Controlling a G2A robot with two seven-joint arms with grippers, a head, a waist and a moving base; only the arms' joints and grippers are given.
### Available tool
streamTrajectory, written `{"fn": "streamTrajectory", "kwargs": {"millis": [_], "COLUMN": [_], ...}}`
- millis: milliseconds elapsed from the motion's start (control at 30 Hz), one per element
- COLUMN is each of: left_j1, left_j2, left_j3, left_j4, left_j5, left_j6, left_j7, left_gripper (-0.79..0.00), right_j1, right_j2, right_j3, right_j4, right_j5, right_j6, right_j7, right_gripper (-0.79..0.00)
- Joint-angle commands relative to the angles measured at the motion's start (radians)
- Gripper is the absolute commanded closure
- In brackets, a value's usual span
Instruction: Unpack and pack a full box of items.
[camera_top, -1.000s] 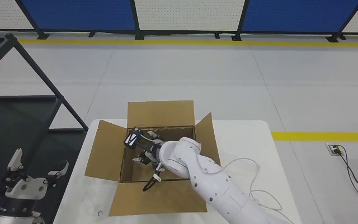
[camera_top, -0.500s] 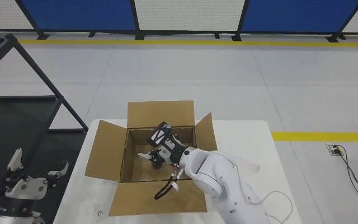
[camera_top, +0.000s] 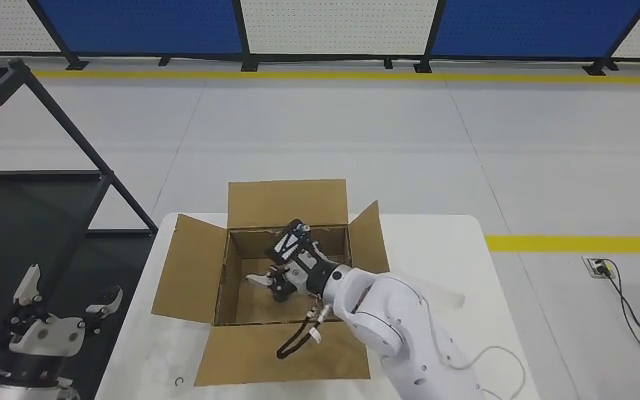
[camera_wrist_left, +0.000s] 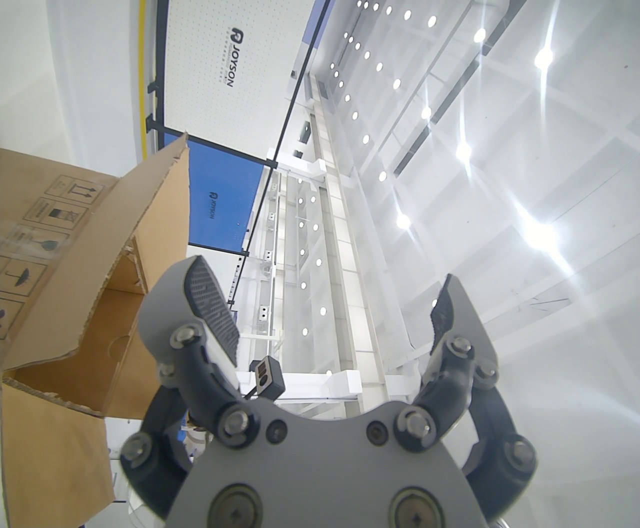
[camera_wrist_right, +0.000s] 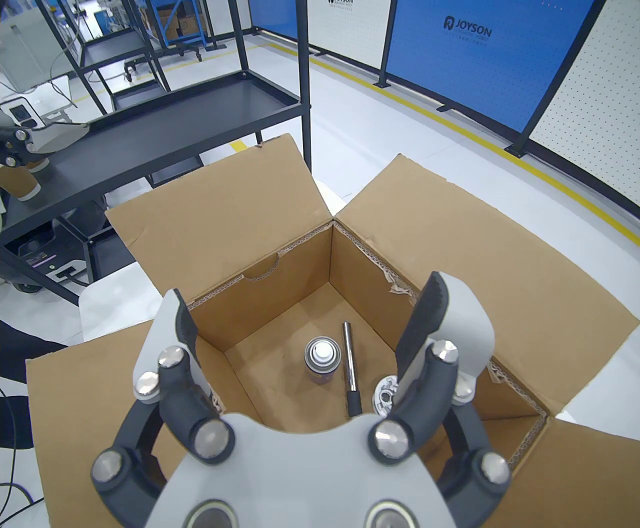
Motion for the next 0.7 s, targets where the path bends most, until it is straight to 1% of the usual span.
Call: {"fn": "streamTrajectory", "kwargs": {"millis": [0, 167, 267, 367, 500, 633, 667], "left_j1": [0.002, 0.006, 0.007, 0.007, 0.007, 0.021, 0.024], "left_j2": [0.0, 0.001, 0.002, 0.003, 0.004, 0.007, 0.008], "left_j3": [0.004, 0.007, 0.009, 0.01, 0.01, -0.007, -0.013], "left_j4": [-0.001, 0.002, 0.002, 0.002, 0.001, 0.006, 0.008], "left_j5": [0.008, 0.019, 0.024, 0.03, 0.033, 0.009, 0.003], "left_j6": [-0.001, 0.003, 0.003, 0.002, 0.004, 0.006, 0.005], "left_j7": [0.001, -0.036, -0.054, -0.063, -0.082, -0.194, -0.209], "left_gripper": [-0.785, -0.785, -0.785, -0.785, -0.785, -0.785, -0.785], "right_j1": [-0.04, -0.165, -0.237, -0.304, -0.369, -0.396, -0.396], "right_j2": [0.01, 0.038, 0.053, 0.065, 0.08, 0.091, 0.091], "right_j3": [0.048, 0.19, 0.28, 0.358, 0.449, 0.516, 0.516], "right_j4": [-0.063, -0.226, -0.305, -0.371, -0.426, -0.437, -0.437], "right_j5": [0.029, 0.135, 0.198, 0.237, 0.299, 0.376, 0.376], "right_j6": [-0.016, -0.074, -0.086, -0.065, -0.045, 0.032, 0.032], "right_j7": [-0.015, -0.013, -0.005, 0.007, 0.074, 0.167, 0.167], "right_gripper": [-0.785, -0.785, -0.785, -0.785, -0.785, -0.785, -0.785]}}
